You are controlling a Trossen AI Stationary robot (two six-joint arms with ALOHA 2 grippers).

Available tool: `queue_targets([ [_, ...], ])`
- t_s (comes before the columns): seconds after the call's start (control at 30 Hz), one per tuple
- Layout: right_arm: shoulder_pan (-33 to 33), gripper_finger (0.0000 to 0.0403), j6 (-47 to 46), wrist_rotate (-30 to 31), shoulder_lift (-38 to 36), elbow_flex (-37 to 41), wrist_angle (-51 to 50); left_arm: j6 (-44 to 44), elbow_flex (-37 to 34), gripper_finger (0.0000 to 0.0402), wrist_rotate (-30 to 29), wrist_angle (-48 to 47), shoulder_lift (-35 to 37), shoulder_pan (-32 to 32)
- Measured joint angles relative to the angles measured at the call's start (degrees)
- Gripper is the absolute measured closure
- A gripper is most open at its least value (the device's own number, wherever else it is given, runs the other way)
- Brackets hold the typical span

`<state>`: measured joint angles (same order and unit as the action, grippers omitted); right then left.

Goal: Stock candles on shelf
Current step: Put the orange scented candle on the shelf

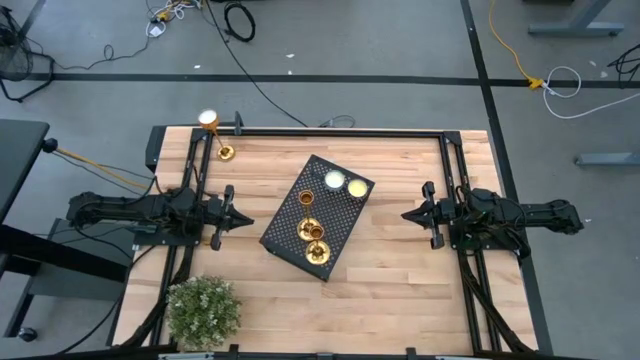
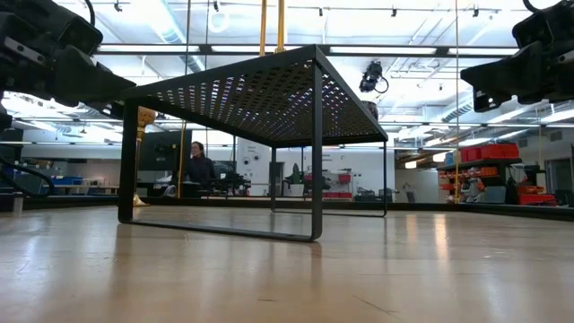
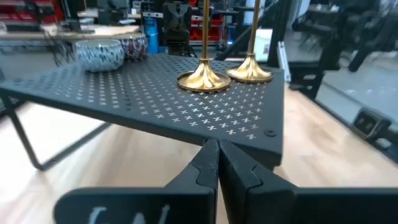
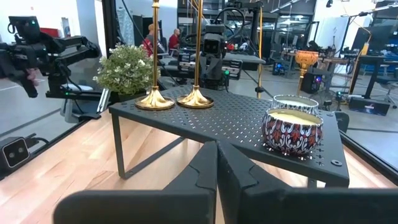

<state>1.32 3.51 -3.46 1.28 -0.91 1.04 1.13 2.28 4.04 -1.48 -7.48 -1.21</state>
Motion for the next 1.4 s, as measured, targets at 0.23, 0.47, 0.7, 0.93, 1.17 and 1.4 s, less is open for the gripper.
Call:
queue_targets([
  [0.23, 0.00, 0.0396, 0.00, 0.00, 0.00, 0.00, 0.01, 1.77, -0.01, 0.0387, -0.38, 1.92, 0.00, 0.01],
  [0.47, 0.00, 0.0396, 0.00, 0.00, 0.00, 0.00, 0.00, 7.46, -0.01, 0.0387, -6.73, 8.31, 0.01, 0.00],
  [0.7, 0.00, 0.0396, 0.00, 0.00, 0.00, 0.00, 0.01, 9.91, 0.00, 0.0387, -12.97, 11.98, 0.01, 0.00],
  [0.93, 0.00, 0.0396, 0.00, 0.00, 0.00, 0.00, 0.01, 11.47, 0.00, 0.0397, -16.78, 16.84, -0.01, 0.00],
  [1.17, 0.00, 0.0396, 0.00, 0.00, 0.00, 0.00, 0.02, 10.08, 3.81, 0.0396, -17.36, 18.18, -0.01, 0.02],
  [1.4, 0.01, 0.0396, 0.00, 0.00, 0.00, 0.00, 0.00, 5.56, 13.74, 0.0397, -17.37, 8.52, -0.01, 0.02],
])
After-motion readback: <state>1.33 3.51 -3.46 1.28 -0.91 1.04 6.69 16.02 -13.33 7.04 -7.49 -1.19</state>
